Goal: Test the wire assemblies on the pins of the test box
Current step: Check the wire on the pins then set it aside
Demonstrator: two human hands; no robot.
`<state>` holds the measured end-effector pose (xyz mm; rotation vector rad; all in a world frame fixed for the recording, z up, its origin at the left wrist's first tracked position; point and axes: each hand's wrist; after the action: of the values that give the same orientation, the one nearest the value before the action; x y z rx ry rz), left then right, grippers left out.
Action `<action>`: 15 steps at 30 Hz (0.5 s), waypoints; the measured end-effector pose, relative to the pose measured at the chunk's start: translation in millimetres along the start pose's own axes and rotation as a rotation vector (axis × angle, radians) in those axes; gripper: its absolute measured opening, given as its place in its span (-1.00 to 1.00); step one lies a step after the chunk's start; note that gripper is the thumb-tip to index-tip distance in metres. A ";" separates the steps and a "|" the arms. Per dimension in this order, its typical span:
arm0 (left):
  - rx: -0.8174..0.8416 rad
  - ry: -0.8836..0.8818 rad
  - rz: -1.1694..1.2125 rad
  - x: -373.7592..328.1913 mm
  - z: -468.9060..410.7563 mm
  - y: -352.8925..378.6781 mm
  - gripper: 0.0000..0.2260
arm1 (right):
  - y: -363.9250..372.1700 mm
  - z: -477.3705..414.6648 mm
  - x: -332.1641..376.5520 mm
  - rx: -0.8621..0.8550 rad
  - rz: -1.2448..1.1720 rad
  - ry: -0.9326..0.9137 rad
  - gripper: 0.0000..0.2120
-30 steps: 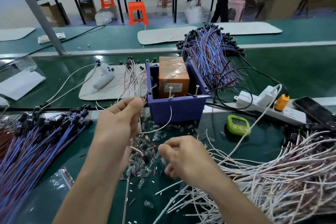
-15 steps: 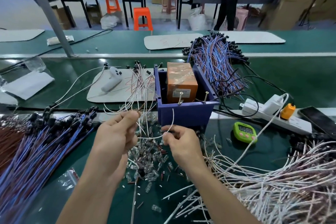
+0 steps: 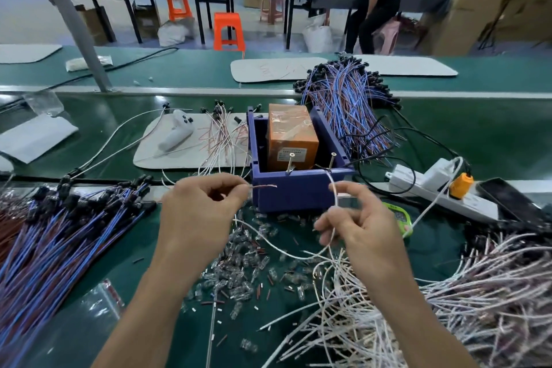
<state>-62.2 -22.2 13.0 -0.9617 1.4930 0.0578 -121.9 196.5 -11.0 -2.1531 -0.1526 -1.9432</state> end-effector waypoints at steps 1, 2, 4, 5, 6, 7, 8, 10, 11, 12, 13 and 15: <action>0.014 0.014 -0.026 -2.9 -2.0 3.0 -0.86 | -7.4 -2.4 1.3 -0.071 0.005 -0.041 -0.74; 0.020 0.031 -0.048 -5.5 -4.2 5.4 -0.87 | -15.4 -4.5 2.3 -0.128 0.015 -0.085 -0.77; 0.025 0.069 -0.066 -9.5 -9.3 7.3 -0.86 | -31.2 -7.5 4.3 -0.180 0.037 -0.153 -0.78; 0.028 0.084 -0.053 -11.2 -11.7 7.9 -0.86 | -38.5 -9.0 5.0 -0.192 0.037 -0.171 -0.78; 0.034 0.098 -0.031 -12.8 -13.6 8.7 -0.85 | -44.9 -10.7 5.6 -0.207 0.033 -0.182 -0.79; 0.039 0.110 -0.013 -14.5 -15.1 10.4 -0.84 | -50.1 -12.3 6.2 -0.222 0.026 -0.187 -0.84; 0.040 0.123 -0.007 -16.0 -16.3 12.5 -0.83 | -54.4 -13.9 6.5 -0.234 0.029 -0.191 -0.90; 0.028 0.141 -0.020 -18.9 -18.4 17.9 -0.81 | -59.6 -16.5 6.5 -0.242 0.060 -0.191 -0.92; 0.015 0.139 -0.028 -19.6 -19.6 20.4 -0.80 | -60.8 -17.3 5.9 -0.242 0.077 -0.191 -0.85; 0.002 0.131 -0.033 -20.0 -20.5 22.8 -0.79 | -61.7 -18.3 5.5 -0.241 0.088 -0.195 -0.81; -0.009 0.124 -0.037 -19.3 -21.5 24.7 -0.79 | -61.9 -18.8 5.6 -0.241 0.094 -0.198 -0.79; -0.022 0.117 -0.039 -17.1 -23.5 27.7 -0.81 | -61.8 -19.3 5.3 -0.226 0.101 -0.193 -0.80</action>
<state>-99.6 -8.7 18.4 -1.0266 1.5828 -0.0107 -154.4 251.2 2.4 -2.4392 0.1473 -1.7690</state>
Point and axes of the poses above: each hand's wrist, its own z-axis away from the middle knuckle, its own y-axis out of the palm, x = y × z, and after that the axes turned 3 degrees about -z, right-handed
